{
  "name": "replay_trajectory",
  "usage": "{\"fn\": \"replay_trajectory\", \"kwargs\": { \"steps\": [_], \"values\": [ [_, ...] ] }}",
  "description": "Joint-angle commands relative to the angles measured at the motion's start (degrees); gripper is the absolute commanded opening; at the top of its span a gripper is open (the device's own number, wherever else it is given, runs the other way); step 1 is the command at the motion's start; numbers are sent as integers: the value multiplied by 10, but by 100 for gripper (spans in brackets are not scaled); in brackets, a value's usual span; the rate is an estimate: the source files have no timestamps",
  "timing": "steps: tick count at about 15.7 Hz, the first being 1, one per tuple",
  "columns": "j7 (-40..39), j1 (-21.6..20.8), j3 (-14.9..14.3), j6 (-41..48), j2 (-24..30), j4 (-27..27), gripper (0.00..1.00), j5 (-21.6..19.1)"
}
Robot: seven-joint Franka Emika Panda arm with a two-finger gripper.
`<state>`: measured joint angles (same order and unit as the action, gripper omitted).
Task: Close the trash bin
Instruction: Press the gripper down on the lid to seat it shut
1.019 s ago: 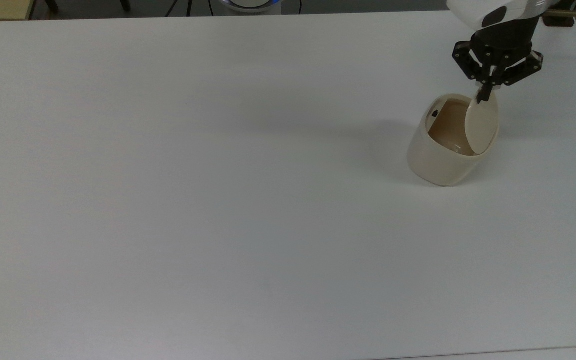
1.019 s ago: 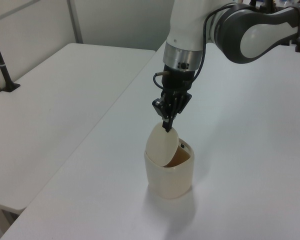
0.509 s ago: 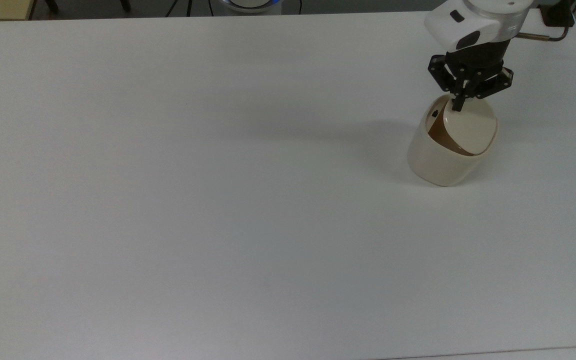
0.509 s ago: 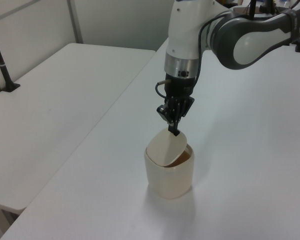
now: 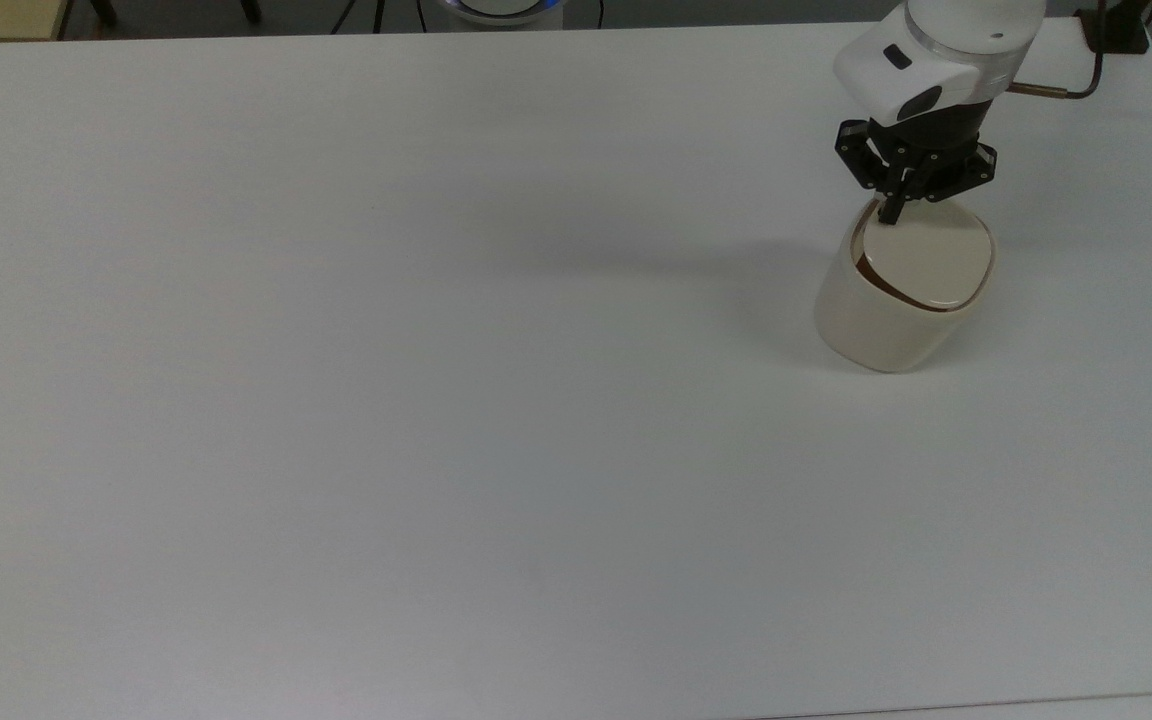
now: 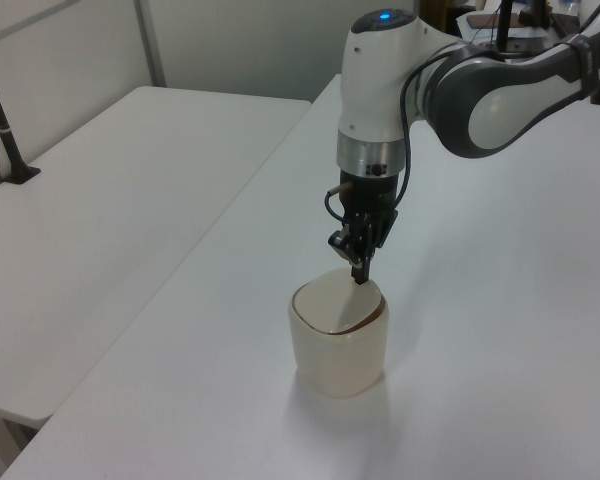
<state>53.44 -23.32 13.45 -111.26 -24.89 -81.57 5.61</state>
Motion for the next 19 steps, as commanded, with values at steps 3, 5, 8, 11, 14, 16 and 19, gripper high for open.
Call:
{"fn": "replay_trajectory", "kwargs": {
  "steps": [3,5,8,11,14,16,19],
  "values": [
    [-10,1,-3,-1,19,-34,0,17],
    [-9,0,-3,-2,12,-34,0,17],
    [-7,-1,-3,-4,4,-34,0,19],
    [-6,-1,-3,-17,-1,-34,0,20],
    [-6,-3,-3,-20,-3,-34,0,20],
    [-6,-4,-3,-20,-13,-34,0,20],
    [-2,-8,-3,-26,-21,-44,0,31]
  ]
}}
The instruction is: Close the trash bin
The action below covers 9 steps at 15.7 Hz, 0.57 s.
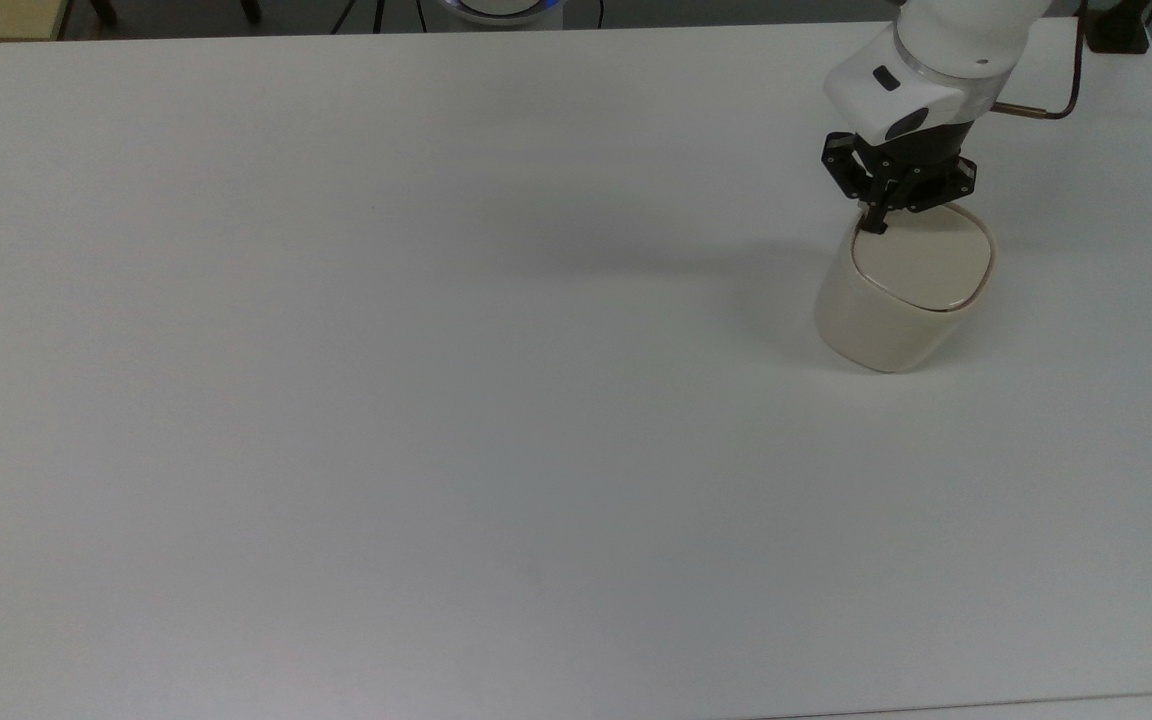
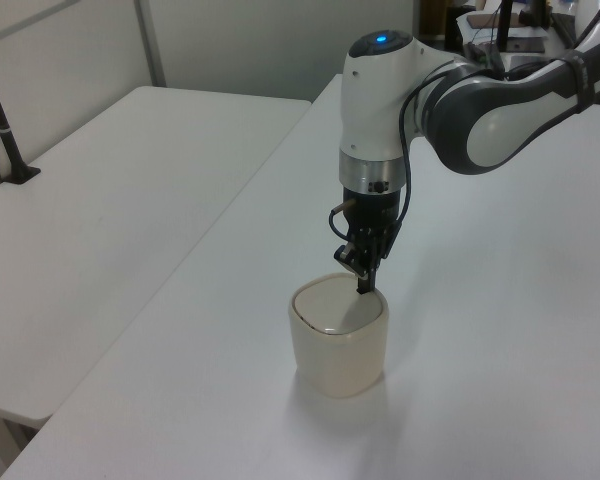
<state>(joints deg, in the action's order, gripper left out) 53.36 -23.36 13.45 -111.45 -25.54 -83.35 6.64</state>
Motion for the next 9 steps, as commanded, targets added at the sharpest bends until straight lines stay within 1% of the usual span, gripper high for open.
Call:
{"fn": "replay_trajectory", "kwargs": {
  "steps": [1,3,6,9],
  "values": [
    [5,-7,-3,-26,-14,-29,0,23],
    [4,-4,-2,-22,-1,-22,0,21],
    [-1,3,-2,-9,50,-21,0,17],
    [-17,23,-1,36,94,-21,0,9]
  ]
}}
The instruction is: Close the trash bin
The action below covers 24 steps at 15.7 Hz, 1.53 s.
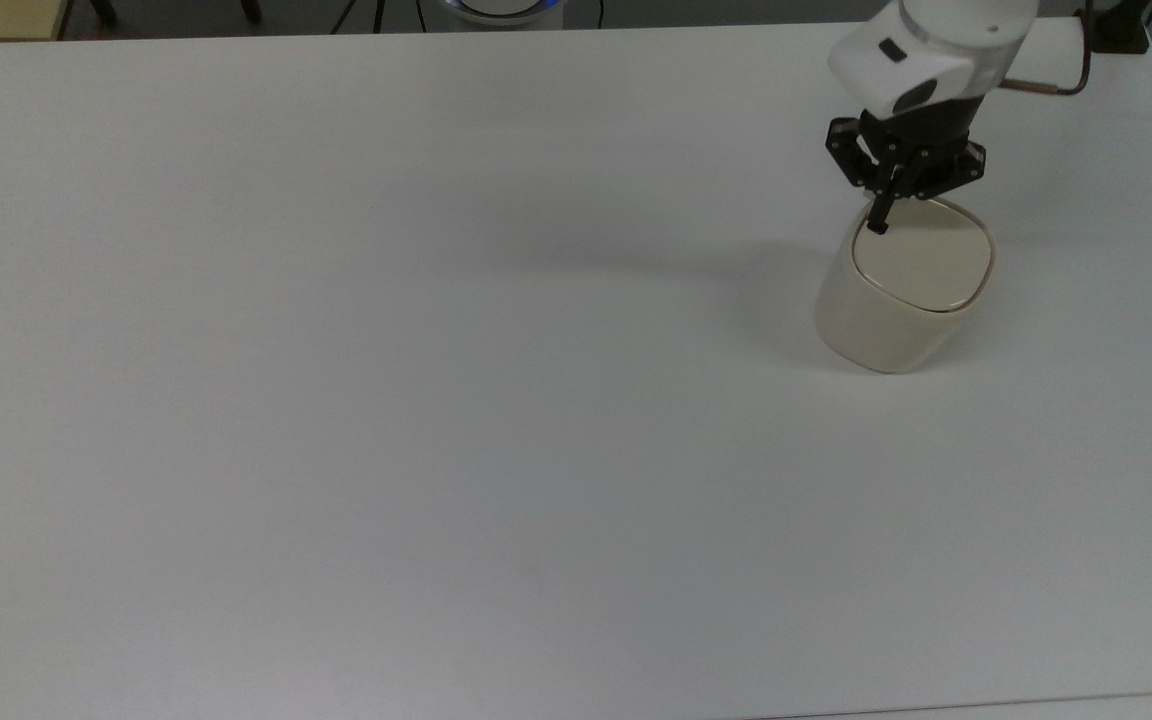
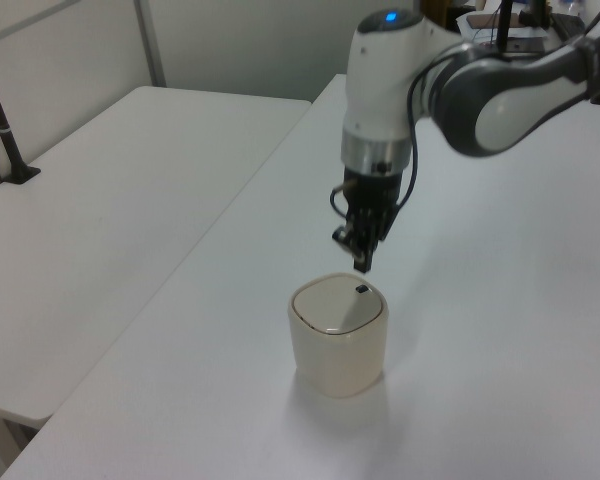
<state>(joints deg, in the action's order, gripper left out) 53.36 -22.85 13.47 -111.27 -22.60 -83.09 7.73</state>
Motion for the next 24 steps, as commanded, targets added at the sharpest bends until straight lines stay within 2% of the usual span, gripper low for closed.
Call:
{"fn": "replay_trajectory", "kwargs": {
  "steps": [1,5,7,9,13,15,17,20,24],
  "values": [
    [-20,25,-1,45,78,-23,0,-4],
    [-66,79,-3,118,154,-24,0,-37],
    [-100,107,-6,146,180,-26,0,-56],
    [-128,125,-14,175,196,-26,0,-57],
    [-185,127,-91,211,227,-29,0,-73],
    [-224,124,-143,210,240,-52,0,-93],
    [-254,122,-182,211,246,-64,0,-106],
    [-304,130,-205,208,255,-87,0,-106],
    [-396,149,-212,203,254,-86,0,-106]
  ]
}}
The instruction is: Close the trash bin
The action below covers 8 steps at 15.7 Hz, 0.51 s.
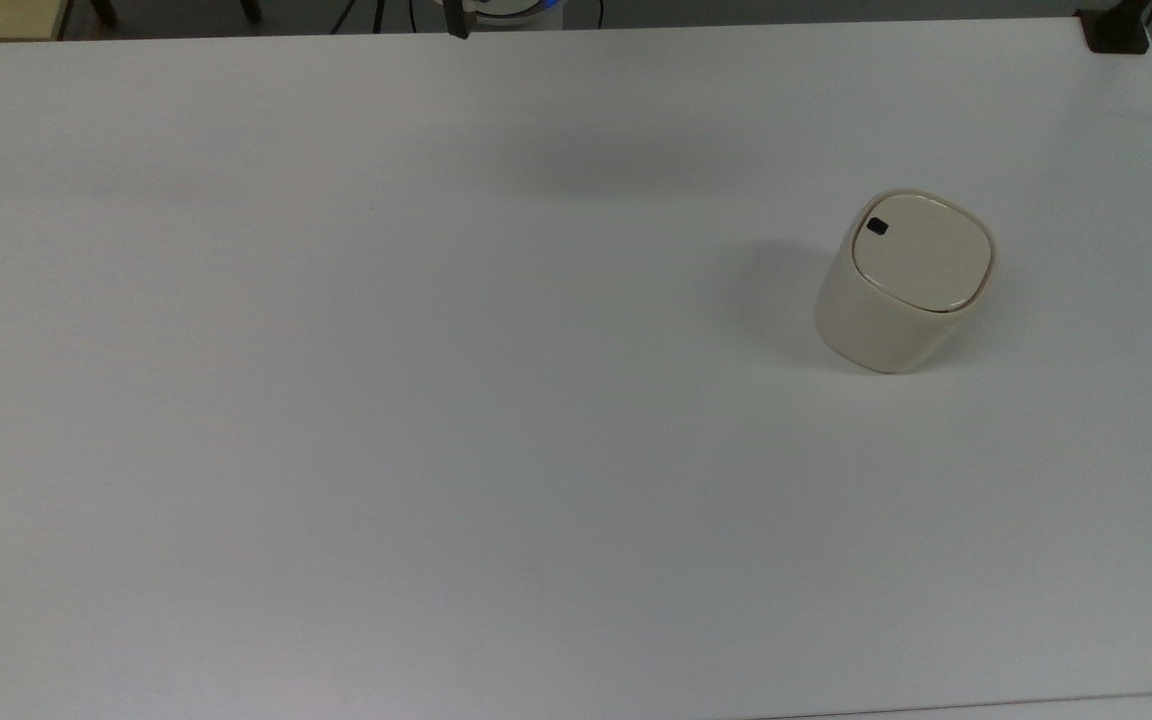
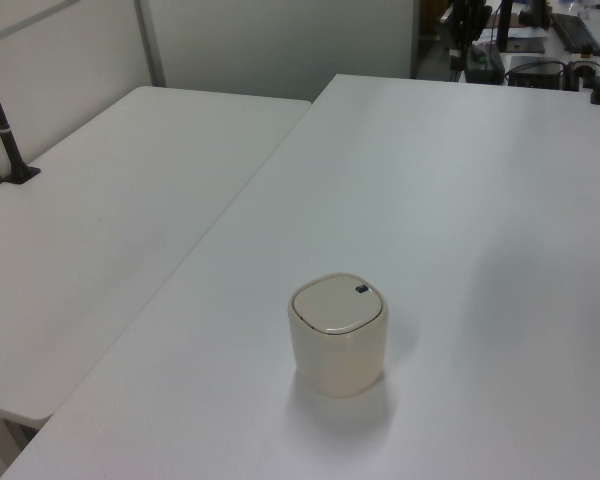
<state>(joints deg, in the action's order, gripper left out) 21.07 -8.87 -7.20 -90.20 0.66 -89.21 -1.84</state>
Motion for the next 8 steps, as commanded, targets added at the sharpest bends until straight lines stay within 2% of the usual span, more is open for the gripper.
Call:
{"fn": "replay_trajectory", "kwargs": {
  "steps": [1,3,4,6,8],
  "values": [
    [-104,14,-6,-10,21,-23,0,-10],
    [-161,25,-7,-27,18,-22,0,-3],
    [-177,29,-9,-33,16,-21,3,3],
    [-183,32,-13,-44,15,-21,25,28],
    [-193,31,-13,-45,14,-21,60,61]
  ]
}}
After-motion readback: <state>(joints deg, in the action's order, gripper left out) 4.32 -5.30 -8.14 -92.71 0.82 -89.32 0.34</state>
